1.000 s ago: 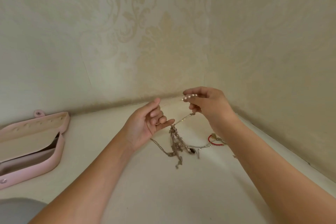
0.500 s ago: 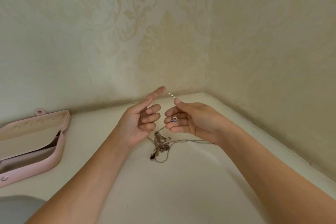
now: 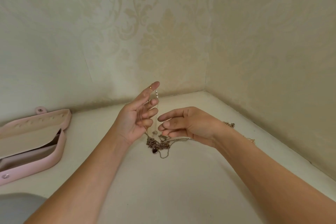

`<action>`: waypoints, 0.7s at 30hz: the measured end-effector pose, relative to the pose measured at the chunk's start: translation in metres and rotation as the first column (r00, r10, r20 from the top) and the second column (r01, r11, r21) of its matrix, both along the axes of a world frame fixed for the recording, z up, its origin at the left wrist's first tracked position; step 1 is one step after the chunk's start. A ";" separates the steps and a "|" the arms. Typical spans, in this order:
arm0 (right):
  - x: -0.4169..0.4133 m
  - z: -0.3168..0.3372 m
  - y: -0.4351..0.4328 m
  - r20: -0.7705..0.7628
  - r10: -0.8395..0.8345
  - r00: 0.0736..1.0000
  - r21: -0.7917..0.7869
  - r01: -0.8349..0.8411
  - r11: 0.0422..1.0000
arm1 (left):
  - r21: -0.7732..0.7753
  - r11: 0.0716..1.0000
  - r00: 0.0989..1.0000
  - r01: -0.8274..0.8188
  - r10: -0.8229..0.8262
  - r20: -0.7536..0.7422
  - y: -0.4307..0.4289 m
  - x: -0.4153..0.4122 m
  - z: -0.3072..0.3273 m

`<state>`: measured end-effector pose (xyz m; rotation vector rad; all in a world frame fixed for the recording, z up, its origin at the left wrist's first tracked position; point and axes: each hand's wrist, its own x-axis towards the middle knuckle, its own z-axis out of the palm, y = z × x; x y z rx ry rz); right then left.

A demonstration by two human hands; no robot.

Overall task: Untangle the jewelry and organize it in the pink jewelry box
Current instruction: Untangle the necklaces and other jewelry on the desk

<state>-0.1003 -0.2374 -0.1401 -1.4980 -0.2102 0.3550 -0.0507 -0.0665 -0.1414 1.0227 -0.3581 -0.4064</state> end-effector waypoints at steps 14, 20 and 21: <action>0.002 -0.019 0.026 0.170 -0.064 0.983 -0.236 0.103 0.966 | -0.053 0.967 0.966 0.250 -0.245 0.077 0.010 -0.004 0.005; 0.003 -0.014 0.021 0.223 -0.081 0.971 -0.238 0.135 0.962 | -0.230 0.873 0.899 0.431 -0.436 0.030 0.014 0.006 0.003; 0.004 -0.013 0.016 0.229 -0.099 0.968 -0.234 0.153 0.960 | -0.209 0.917 0.939 0.340 -0.343 0.022 0.015 0.005 0.004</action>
